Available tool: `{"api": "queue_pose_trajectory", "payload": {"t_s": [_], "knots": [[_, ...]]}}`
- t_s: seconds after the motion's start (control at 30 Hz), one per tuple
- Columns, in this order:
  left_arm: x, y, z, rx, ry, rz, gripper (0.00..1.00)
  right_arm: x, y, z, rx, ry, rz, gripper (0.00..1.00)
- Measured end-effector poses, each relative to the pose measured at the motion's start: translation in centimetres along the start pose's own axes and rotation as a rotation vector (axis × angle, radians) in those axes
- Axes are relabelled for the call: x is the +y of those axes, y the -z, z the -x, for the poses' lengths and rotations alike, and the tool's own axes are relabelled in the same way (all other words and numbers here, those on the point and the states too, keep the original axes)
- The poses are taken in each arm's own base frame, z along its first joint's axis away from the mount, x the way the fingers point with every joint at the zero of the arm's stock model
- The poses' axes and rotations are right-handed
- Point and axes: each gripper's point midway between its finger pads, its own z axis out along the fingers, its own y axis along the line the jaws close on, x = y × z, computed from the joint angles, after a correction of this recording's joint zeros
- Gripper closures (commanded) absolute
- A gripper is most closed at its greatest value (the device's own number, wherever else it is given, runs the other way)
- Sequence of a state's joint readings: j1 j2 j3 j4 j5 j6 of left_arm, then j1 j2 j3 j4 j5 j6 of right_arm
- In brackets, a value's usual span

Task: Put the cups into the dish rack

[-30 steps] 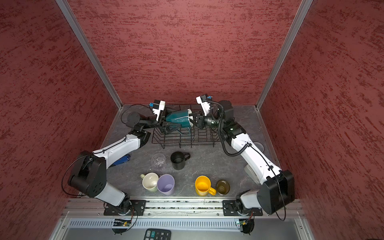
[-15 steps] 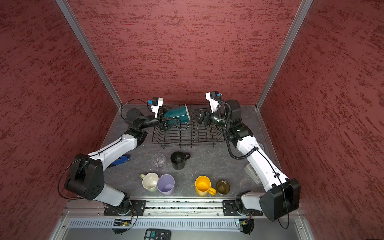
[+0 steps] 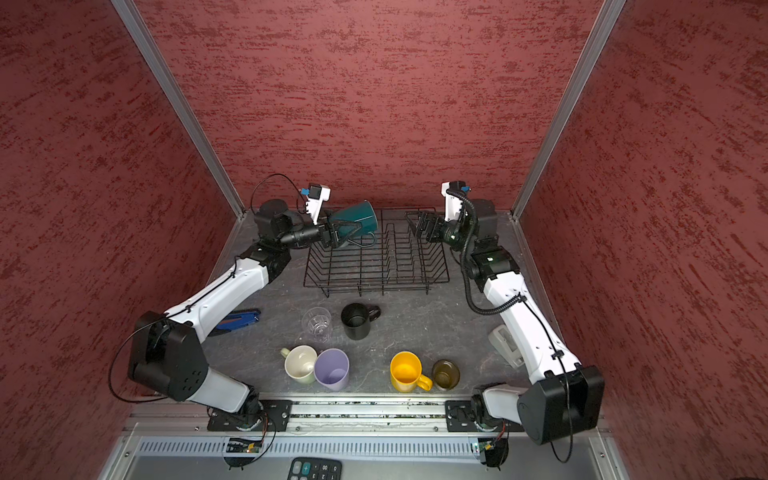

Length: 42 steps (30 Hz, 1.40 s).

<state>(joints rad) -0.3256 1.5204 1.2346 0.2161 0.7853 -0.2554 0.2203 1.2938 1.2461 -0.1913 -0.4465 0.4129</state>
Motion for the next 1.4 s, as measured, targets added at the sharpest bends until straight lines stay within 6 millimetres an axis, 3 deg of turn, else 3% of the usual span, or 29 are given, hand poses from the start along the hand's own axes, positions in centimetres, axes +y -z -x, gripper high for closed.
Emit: {"api": "queue_pose_trajectory", "payload": {"t_s": [0.17, 0.33, 0.53, 0.63, 1.0, 1.4], "knots": [[2.0, -0.6, 0.8, 0.044, 0.045, 0.107, 1.0, -1.2, 0.1, -0.4, 0.012, -0.016, -0.053, 0.01], [5.4, -2.2, 0.4, 0.123, 0.134, 0.216, 1.0, -2.9, 0.3, -1.3, 0.04, -0.023, -0.132, 0.01], [9.8, -4.3, -2.7, 0.257, 0.271, 0.344, 1.0, -4.8, 0.2, -2.5, 0.083, -0.025, -0.205, 0.01], [11.0, -4.7, -4.5, 0.327, 0.321, 0.401, 1.0, -5.3, 0.2, -2.7, 0.093, -0.022, -0.224, 0.01], [11.6, -6.0, -7.1, 0.49, 0.342, 0.528, 1.0, -6.0, 0.2, -3.1, 0.106, -0.01, -0.246, 0.01], [12.0, -4.5, -9.7, 0.597, 0.358, 0.589, 1.0, -7.2, -0.1, -5.3, 0.149, -0.035, -0.257, 0.01]]}}
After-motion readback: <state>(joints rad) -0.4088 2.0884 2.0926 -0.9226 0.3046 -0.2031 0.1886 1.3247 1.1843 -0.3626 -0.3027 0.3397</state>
